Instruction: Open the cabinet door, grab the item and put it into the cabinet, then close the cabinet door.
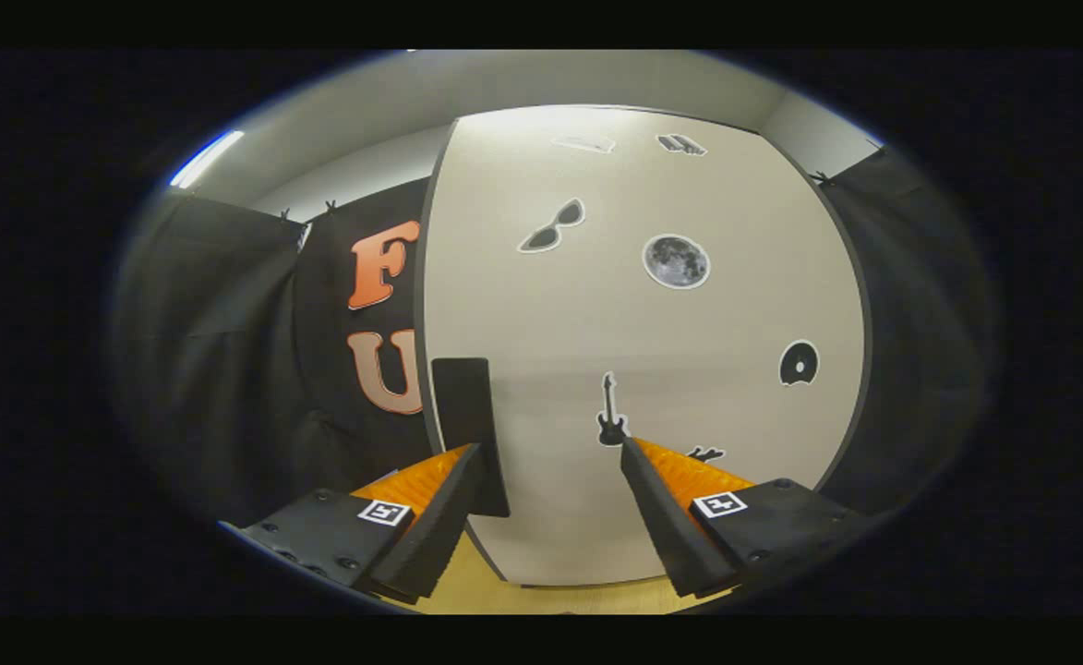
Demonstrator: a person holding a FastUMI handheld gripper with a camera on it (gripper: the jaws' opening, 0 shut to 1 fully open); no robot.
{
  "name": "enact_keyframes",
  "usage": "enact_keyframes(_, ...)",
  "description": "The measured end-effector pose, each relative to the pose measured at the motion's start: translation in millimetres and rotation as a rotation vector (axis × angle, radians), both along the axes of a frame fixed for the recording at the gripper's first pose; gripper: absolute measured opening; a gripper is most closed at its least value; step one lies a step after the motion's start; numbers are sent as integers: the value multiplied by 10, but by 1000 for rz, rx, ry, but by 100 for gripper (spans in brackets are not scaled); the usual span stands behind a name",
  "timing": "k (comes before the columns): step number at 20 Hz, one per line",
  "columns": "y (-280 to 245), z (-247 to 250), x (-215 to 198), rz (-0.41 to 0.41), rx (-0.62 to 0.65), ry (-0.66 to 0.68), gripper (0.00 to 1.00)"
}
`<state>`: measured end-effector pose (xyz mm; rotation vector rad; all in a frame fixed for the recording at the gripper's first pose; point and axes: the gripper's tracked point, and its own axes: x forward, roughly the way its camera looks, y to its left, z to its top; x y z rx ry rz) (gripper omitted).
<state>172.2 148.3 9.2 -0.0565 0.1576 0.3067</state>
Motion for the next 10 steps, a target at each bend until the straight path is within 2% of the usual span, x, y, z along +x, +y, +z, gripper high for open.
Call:
enact_keyframes(6, 32, -22, 84, 6, 12, 4, 96)
enact_keyframes(10, -13, -16, -51, 27, 9, 19, 96)
